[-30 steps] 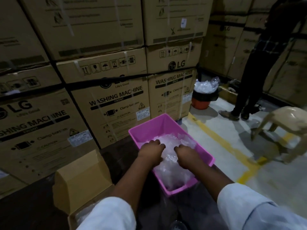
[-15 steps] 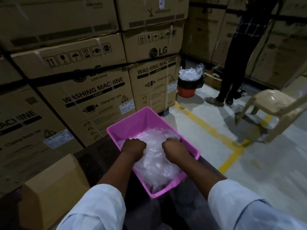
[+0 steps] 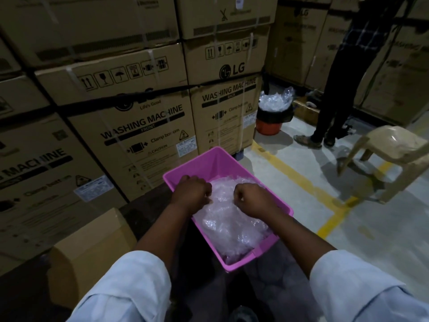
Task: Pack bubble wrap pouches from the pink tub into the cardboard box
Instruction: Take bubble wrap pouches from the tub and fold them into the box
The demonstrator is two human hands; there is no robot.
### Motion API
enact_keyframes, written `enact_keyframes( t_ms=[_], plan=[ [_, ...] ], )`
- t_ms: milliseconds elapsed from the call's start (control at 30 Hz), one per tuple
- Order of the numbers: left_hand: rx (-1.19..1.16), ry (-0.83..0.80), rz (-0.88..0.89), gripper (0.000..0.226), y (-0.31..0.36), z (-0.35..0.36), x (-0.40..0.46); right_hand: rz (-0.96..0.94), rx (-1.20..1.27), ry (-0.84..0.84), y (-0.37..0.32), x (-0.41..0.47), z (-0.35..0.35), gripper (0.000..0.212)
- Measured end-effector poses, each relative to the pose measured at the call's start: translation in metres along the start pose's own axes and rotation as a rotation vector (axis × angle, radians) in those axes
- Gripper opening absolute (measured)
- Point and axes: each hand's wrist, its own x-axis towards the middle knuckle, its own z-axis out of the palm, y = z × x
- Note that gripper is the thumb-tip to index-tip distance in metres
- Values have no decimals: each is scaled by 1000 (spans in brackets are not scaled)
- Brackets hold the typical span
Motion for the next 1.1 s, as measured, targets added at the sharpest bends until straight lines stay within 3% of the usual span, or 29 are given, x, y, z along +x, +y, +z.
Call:
enact_keyframes(
  t_ms=[133,267,467,567,700,800,967,1033,1100],
  plan=[
    [-90,1,3,14,-9,-11,-4,-28,69,-47,7,-3,-5,9],
    [-176,36,51,21,-17,-14,-6,6,141,-30,9,-9,-15,26],
    [-412,23,-22,13,-16,-24,-10,43,97,-128,0,-17,-25,11],
    [-612,-2,-70,14,-15,-25,-11,97,-69,-199,1,-18,-25,35],
    [-757,-46,-145,13,-3,-31,-13,26,334,10,-13,-24,-22,54],
    [-816,-30,-154,19,9,-37,-14,-79,313,-105,-27,-25,-16,77],
    [-915,42,-216,16,14,-42,-14,-97,226,-34,-21,-25,-9,66],
    [-975,35,-241,18,14,-46,-16,-118,213,33,-18,-25,-10,43],
    [-1084,11,-240,36,16,-51,-17,-69,296,161,-20,-26,-12,20]
  ],
)
